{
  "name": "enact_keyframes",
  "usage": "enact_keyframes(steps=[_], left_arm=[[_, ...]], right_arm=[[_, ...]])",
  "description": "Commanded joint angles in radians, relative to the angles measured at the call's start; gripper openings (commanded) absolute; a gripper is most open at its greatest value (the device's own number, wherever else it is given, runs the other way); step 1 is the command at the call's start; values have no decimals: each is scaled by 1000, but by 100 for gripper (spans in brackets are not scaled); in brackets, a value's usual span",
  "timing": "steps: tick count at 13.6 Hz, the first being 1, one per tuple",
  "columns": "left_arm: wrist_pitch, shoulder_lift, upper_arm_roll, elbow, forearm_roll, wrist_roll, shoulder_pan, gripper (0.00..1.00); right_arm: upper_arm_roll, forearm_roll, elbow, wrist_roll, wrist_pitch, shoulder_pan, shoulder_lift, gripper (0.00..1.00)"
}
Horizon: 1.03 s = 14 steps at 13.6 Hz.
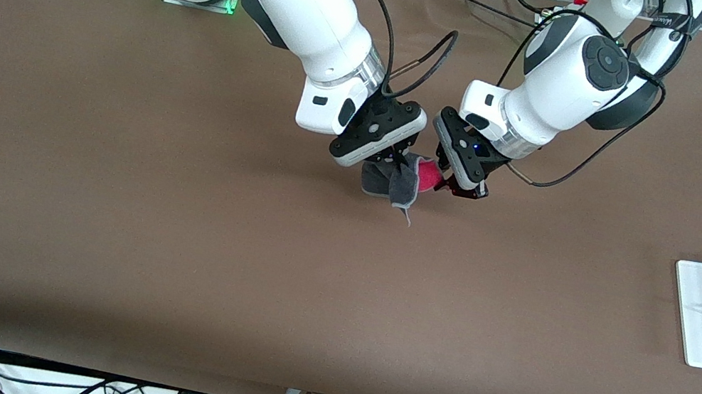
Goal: Pass towel and hang on rack
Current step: 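Grasp the towel's pink edge with the left gripper, then carry the towel toward the rack with the left gripper while the right gripper releases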
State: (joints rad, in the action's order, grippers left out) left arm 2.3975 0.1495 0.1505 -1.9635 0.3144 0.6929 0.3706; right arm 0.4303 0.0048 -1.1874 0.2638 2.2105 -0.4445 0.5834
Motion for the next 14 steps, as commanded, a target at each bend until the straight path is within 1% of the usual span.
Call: enact_keyframes(steps=[1,2,3,5,6,7,8,9,12,14], left_arm=[[-1,-8,-2,8,5,20,-5,0],[-6,-13,-3,8,5,19,-13,0],[-9,-24,-3,8,5,19,-42,0],[-55,-56,-3,1,5,11,-108,0],[-63,-68,-2,0,5,14,-157,0],[-70,-86,-2,-5,5,16,-191,0],[-93,-108,-3,-15,5,13,-223,0],[-121,-131,-3,-18,5,10,-252,0],[-161,-183,-6,-40,-11,13,-312,0],[-172,-206,-8,-57,-49,16,-357,0]], right_arm=[[4,11,20,-3,-2,-3,4,0],[4,11,20,-3,-3,-3,3,0],[4,12,20,-3,-5,-2,3,0],[4,12,20,-1,-9,-3,3,0],[4,12,20,3,-12,-3,-2,7],[2,11,19,3,-14,-2,-4,40],[1,9,17,0,-15,4,-4,98],[-1,9,17,-3,-28,10,-5,100],[-14,6,15,6,-86,33,-7,100],[-28,-2,17,-4,-176,85,-8,100]])
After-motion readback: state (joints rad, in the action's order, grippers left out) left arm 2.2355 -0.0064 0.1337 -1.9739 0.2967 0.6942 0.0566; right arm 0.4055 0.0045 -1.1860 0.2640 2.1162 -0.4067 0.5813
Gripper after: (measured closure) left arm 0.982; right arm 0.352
